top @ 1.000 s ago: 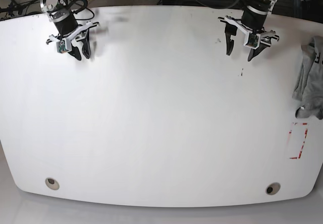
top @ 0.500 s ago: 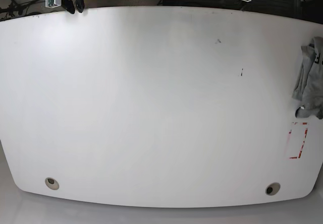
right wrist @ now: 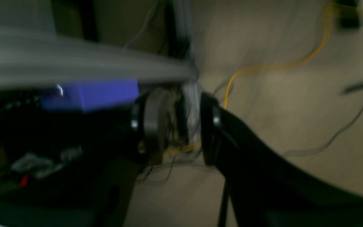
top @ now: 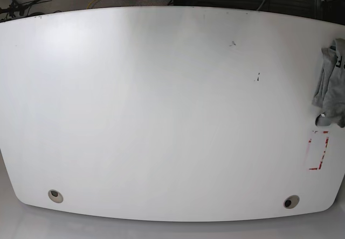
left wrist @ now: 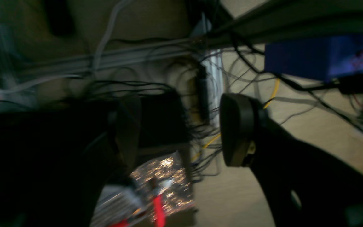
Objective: Fold the T-shirt properly
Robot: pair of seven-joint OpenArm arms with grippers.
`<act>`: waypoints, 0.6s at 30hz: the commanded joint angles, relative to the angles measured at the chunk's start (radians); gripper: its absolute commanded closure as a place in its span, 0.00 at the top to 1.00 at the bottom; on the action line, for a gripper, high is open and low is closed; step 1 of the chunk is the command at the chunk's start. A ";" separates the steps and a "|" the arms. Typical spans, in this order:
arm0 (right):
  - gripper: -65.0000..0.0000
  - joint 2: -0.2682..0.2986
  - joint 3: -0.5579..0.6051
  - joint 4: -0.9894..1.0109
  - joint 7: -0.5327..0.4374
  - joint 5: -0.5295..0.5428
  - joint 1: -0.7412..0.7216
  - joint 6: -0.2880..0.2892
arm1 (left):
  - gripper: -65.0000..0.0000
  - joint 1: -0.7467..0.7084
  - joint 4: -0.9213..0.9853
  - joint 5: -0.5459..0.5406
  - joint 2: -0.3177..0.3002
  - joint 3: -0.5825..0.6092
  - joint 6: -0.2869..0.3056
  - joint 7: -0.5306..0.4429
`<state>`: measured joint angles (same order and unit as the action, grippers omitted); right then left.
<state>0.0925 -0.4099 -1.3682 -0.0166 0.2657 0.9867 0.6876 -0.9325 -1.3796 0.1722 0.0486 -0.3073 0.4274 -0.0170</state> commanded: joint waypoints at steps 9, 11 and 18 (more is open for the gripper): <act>0.27 0.086 0.131 0.427 -0.042 -0.058 -0.239 0.007 | 0.56 0.246 0.466 -0.003 -0.052 0.000 0.009 -0.018; 0.27 0.086 0.144 0.508 -0.092 -0.113 -0.294 -0.027 | 0.56 0.307 0.564 -0.003 -0.062 0.000 0.000 -0.018; 0.27 0.086 0.151 0.784 -0.196 -0.293 -0.481 -0.142 | 0.56 0.494 0.849 0.002 -0.077 0.000 -0.167 -0.019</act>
<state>0.1684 -0.2550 -0.6376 -0.1986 -0.0013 0.5129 0.5564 -0.4385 -0.5774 0.1719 -0.0223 -0.3065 0.2703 -0.0444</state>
